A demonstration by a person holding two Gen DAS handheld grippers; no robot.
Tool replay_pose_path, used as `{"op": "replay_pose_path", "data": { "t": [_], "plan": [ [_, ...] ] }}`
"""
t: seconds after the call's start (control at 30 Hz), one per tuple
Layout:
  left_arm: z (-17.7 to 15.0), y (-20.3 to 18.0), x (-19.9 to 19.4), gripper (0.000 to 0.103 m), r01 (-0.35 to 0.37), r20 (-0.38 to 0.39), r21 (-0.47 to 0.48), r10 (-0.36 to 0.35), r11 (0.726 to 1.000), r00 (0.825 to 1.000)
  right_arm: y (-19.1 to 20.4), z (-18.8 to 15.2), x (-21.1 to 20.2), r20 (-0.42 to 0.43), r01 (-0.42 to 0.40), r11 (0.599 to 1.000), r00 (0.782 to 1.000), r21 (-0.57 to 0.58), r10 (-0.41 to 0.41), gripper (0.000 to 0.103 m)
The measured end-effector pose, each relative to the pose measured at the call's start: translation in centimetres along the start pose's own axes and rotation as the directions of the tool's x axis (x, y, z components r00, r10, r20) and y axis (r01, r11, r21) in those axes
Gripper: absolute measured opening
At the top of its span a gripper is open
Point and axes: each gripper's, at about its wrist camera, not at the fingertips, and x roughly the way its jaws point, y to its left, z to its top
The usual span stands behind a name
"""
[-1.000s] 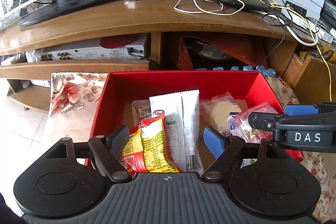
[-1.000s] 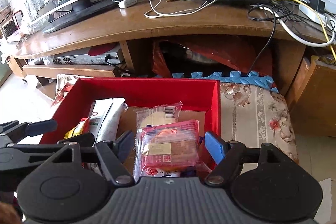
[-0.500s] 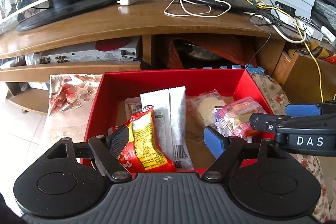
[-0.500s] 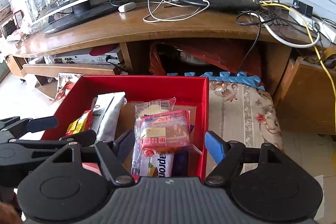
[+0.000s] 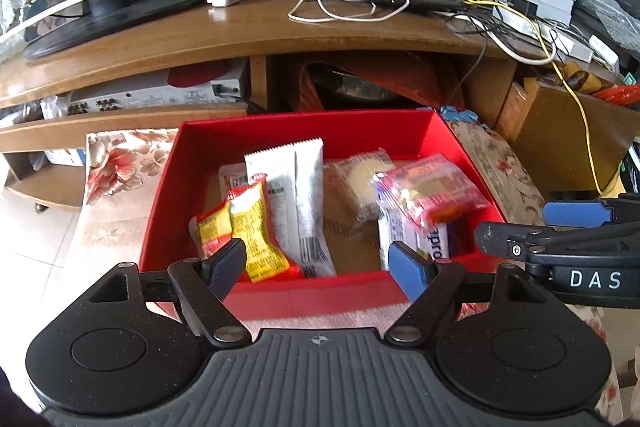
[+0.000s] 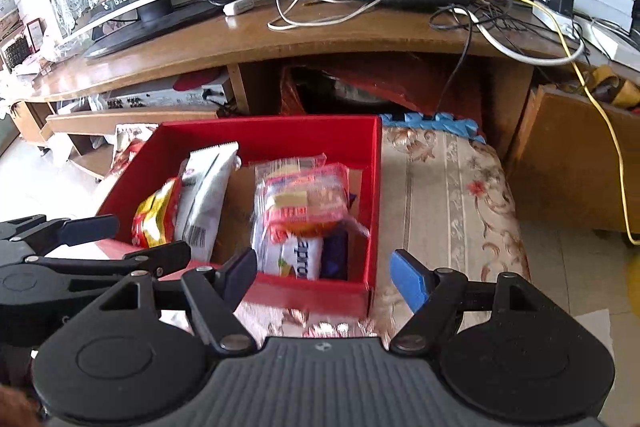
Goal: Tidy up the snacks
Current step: 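Withdraw both tools from the box toward the sausage pack and sachet, then grasp the pink sausage pack with left tool while right tool moves to the gold sachet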
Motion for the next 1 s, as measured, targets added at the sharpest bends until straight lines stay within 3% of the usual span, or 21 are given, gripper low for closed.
{"op": "replay_pose_path", "data": {
  "t": [0.37,0.6,1.0],
  "plan": [
    [-2.9,-1.5,0.2,0.082,0.042,-0.073,0.018,-0.04,0.999,0.997,-0.8,-3.7,-0.8,-0.076,0.0,1.0,0.997,0.01,0.0,0.073],
    [-4.4,-1.8,2.0,0.089,0.101,-0.166,-0.016,-0.102,0.995,0.981,-2.3,-5.4,-0.6,-0.125,-0.002,1.0,0.992,0.021,0.005,0.073],
    [-5.4,-1.1,4.6,0.09,0.072,-0.245,-0.068,-0.086,0.995,0.966,-2.5,-5.5,-0.5,-0.139,-0.041,0.999,0.989,0.022,0.044,0.073]
  ]
}}
